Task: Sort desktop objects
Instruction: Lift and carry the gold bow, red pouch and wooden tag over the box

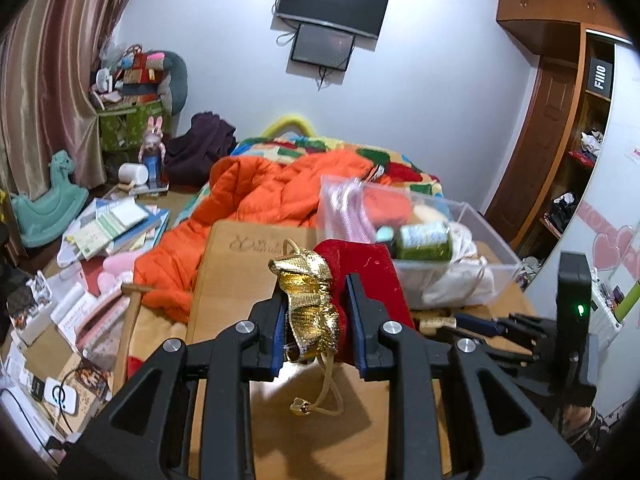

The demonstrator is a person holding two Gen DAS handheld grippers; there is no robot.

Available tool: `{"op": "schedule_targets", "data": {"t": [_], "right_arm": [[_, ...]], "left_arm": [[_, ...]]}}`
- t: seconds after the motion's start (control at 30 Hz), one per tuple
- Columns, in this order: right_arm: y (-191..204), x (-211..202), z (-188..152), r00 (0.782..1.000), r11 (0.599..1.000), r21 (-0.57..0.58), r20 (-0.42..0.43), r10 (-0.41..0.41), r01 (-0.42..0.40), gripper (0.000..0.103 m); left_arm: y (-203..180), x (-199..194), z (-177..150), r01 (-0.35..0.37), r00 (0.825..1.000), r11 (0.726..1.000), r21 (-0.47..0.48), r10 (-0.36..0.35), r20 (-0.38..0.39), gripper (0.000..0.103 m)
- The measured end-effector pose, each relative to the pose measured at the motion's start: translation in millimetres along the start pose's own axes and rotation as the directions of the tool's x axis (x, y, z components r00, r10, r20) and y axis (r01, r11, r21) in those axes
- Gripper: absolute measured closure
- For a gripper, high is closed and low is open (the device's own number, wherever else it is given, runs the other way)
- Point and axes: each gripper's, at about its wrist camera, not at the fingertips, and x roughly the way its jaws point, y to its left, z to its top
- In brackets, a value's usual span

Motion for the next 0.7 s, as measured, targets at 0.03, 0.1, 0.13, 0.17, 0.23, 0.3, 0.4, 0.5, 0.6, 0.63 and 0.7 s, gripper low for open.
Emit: {"op": "schedule_targets", "data": {"t": [0.03, 0.1, 0.13, 0.17, 0.23, 0.3, 0.4, 0.5, 0.6, 0.63, 0.7], "right_arm": [[-4, -6, -1, 1.000, 1.000, 0.008, 0.010, 0.007, -0.007, 0.078], [-8, -15, -4, 0.999, 1.000, 0.012, 0.024, 0.022, -0.022, 0.078], [-12, -19, -7, 0.999, 1.000, 0.016, 0.033, 0.023, -0.024, 0.079], [-13, -23, -8, 0.999, 1.000, 0.017, 0.040, 0.023, -0.023, 0.079], [-19, -31, -10, 0.998, 0.999, 0.021, 0.057, 0.027, -0.028, 0.079], [-22, -37, -10, 0.997, 0.999, 0.028, 0.072, 0.030, -0.032, 0.079], [-31, -50, -8, 0.994, 0.998, 0.044, 0.102, 0.031, -0.036, 0.079], [-39, -60, -2, 0.991, 0.998, 0.054, 0.130, 0.031, -0.038, 0.079], [-51, -71, 7, 0.987, 0.998, 0.061, 0.157, 0.020, -0.030, 0.079], [-55, -75, 10, 0.986, 0.998, 0.064, 0.167, 0.013, -0.024, 0.079], [-62, -80, 16, 0.983, 0.997, 0.069, 0.181, 0.007, -0.020, 0.079]], "left_arm": [[-2, -2, 4, 0.007, 1.000, 1.000, 0.004, -0.007, 0.006, 0.077], [-6, -5, 12, 0.012, 1.000, 1.000, 0.012, -0.012, 0.018, 0.077], [-8, -7, 15, 0.014, 1.000, 1.000, 0.018, -0.014, 0.024, 0.077], [-11, -8, 19, 0.017, 0.999, 1.000, 0.023, -0.017, 0.028, 0.077], [-15, -10, 23, 0.022, 0.999, 0.999, 0.032, -0.023, 0.031, 0.077], [-21, -10, 27, 0.022, 0.999, 0.999, 0.040, -0.023, 0.034, 0.077], [-30, -8, 30, 0.026, 0.999, 0.998, 0.055, -0.028, 0.035, 0.077], [-39, -4, 30, 0.034, 0.999, 0.997, 0.074, -0.037, 0.032, 0.077], [-47, 2, 34, 0.044, 0.999, 0.995, 0.086, -0.046, 0.027, 0.077], [-49, 5, 36, 0.050, 0.998, 0.995, 0.091, -0.052, 0.026, 0.077], [-51, 8, 40, 0.057, 0.998, 0.994, 0.094, -0.059, 0.023, 0.077]]}}
